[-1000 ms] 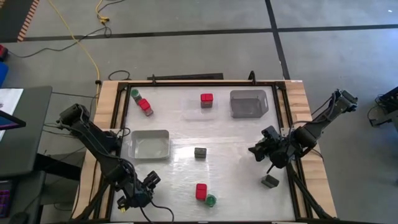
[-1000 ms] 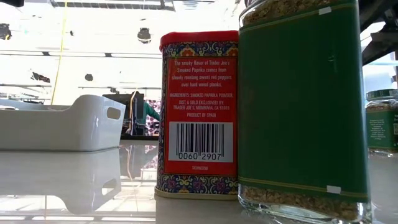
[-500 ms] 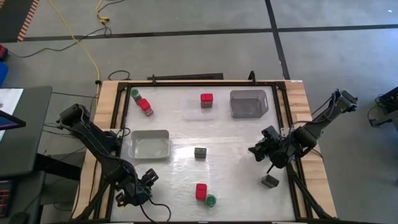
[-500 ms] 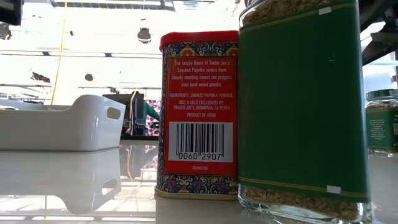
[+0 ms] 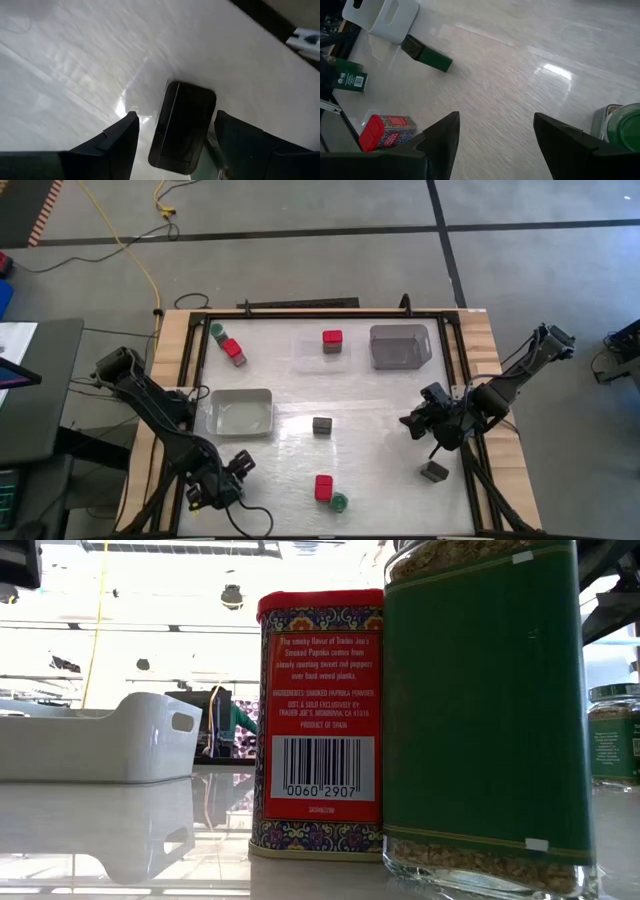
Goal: Sort spices by type
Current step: Put the black seasoning can into the gray bin
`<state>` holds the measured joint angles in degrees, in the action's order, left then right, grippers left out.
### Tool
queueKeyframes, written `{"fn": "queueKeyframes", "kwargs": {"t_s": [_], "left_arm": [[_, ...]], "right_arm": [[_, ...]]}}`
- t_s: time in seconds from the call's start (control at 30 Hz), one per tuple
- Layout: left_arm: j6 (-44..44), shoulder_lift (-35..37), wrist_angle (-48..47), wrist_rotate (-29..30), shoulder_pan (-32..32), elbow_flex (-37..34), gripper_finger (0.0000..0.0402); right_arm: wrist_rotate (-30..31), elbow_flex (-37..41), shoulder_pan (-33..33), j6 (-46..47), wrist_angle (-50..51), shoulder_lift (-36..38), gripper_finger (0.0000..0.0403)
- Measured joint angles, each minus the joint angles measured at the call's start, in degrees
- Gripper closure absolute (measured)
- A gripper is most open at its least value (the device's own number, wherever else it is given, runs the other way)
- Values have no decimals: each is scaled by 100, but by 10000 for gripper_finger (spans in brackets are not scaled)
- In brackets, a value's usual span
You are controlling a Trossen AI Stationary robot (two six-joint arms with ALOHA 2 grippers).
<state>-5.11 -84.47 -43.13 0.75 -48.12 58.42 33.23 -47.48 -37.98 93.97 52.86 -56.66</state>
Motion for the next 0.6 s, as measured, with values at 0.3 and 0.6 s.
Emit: {"fn": "queueKeyframes", "kwargs": {"t_s": [0.3, 0.6], "left_arm": [[83, 0, 138, 10, 0, -139, 154], [83, 0, 459, 11, 0, -139, 221]], "right_arm": [[0, 0, 0, 0, 4, -1, 123], [0, 0, 0, 0, 57, 0, 123]]}}
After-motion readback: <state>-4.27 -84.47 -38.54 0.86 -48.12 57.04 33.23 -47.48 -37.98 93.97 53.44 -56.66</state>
